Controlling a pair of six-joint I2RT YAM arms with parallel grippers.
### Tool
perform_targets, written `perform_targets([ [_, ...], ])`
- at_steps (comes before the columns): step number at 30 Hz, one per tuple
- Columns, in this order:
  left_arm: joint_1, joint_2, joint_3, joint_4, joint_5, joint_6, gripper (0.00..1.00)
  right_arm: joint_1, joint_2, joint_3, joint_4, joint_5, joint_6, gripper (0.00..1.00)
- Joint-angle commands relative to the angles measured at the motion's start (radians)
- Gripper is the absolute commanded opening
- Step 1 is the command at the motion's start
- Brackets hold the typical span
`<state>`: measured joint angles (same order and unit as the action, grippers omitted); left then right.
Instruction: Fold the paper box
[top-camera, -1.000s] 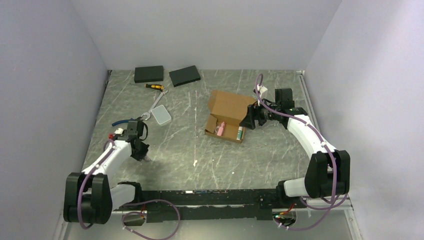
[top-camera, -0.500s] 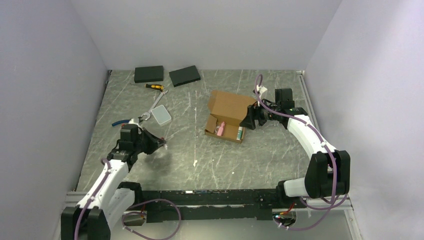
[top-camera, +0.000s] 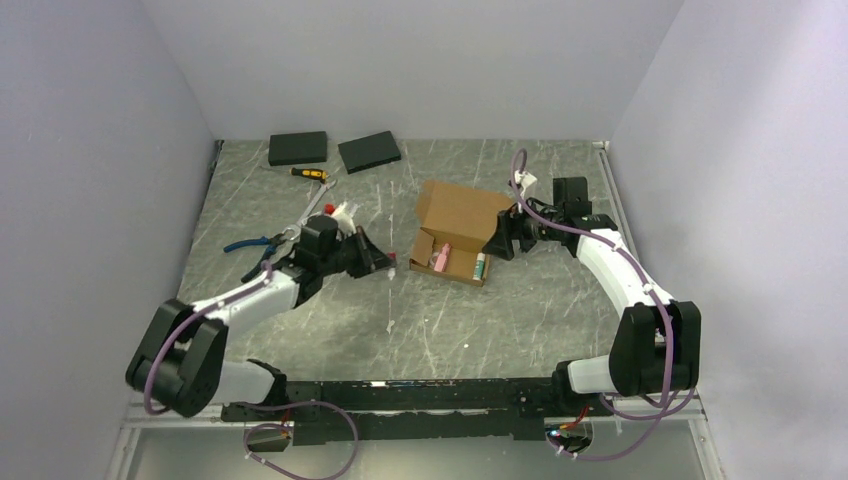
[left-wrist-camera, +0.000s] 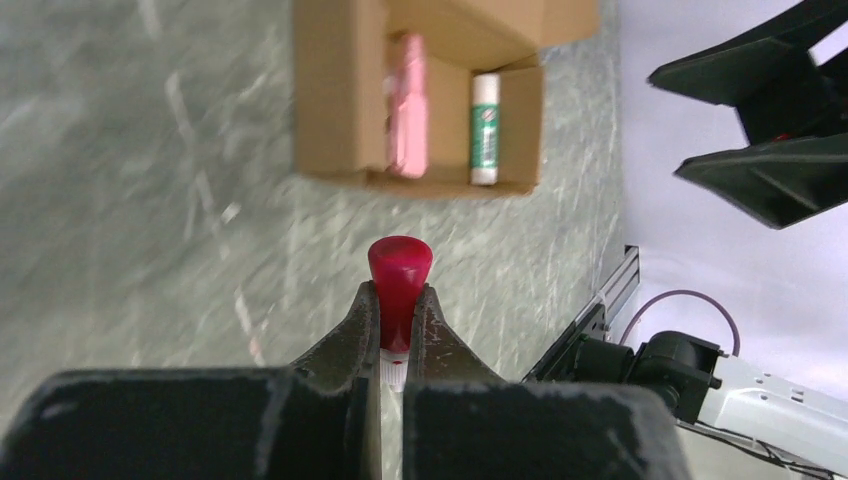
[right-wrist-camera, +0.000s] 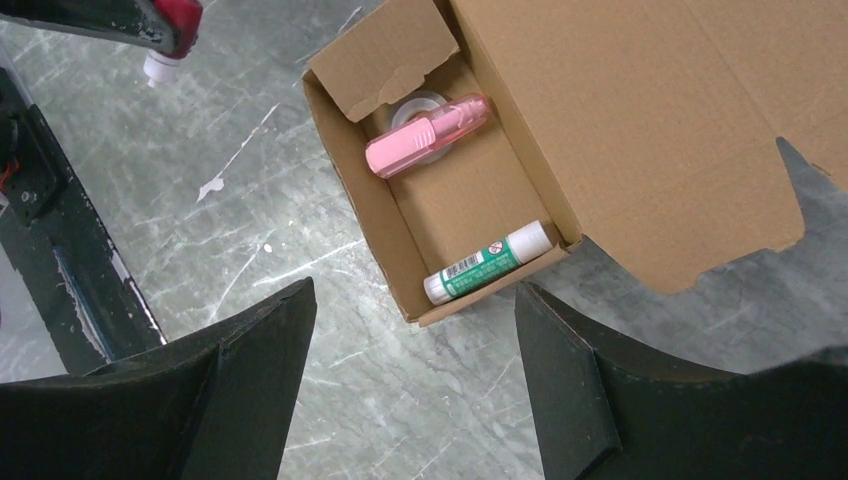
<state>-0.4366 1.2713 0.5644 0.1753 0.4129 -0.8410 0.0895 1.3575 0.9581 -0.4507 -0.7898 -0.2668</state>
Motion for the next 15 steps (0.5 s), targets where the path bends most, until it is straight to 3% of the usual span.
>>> perform_targets([
  [1,-0.056,0.126,0.153,0.116,-0.005,0.070,0.00,-0.017,-0.012,0.050,-0.003,-0.015,-0.035,0.77],
  [15,-0.236,0.592,0.656,-0.049,-0.079,0.203,0.00,-0.083,-0.047,0.048,0.006,-0.025,-0.014,0.77],
])
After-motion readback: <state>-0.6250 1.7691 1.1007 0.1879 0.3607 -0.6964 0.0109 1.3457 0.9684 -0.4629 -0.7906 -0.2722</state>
